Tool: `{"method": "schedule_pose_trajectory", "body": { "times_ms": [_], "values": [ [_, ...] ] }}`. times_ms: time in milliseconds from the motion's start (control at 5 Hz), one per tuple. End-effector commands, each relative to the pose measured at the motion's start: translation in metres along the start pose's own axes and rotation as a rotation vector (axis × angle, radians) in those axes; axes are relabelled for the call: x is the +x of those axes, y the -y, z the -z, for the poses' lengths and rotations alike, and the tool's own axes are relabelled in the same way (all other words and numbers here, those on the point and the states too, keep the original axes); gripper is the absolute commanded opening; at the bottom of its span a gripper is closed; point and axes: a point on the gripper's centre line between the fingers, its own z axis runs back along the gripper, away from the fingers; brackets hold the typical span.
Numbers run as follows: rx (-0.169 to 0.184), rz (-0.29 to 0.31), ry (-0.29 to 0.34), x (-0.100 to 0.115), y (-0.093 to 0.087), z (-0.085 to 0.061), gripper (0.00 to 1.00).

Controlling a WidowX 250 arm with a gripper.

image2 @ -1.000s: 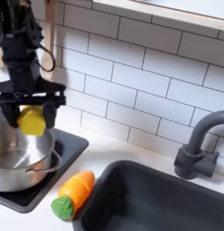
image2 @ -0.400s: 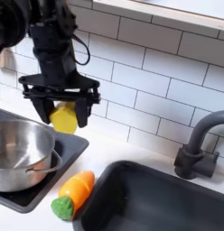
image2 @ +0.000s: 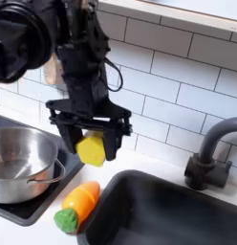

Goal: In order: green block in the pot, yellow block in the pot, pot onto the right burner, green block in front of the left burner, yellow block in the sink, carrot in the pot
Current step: 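Take the yellow block out of the pot and put it in the sink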

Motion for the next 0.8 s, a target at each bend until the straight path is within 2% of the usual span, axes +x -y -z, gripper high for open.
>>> {"method": "schedule_pose_trajectory", "body": {
  "times_ms": [0, 400, 600],
  "values": [
    [-0.018, 0.096, -0.036, -0.013, 0.03, 0.017, 0.0],
    [-0.034, 0.173, -0.072, -0.02, 0.058, 0.034, 0.0],
    [-0.022, 0.209, -0.087, -0.02, 0.07, 0.042, 0.0]
  ]
}}
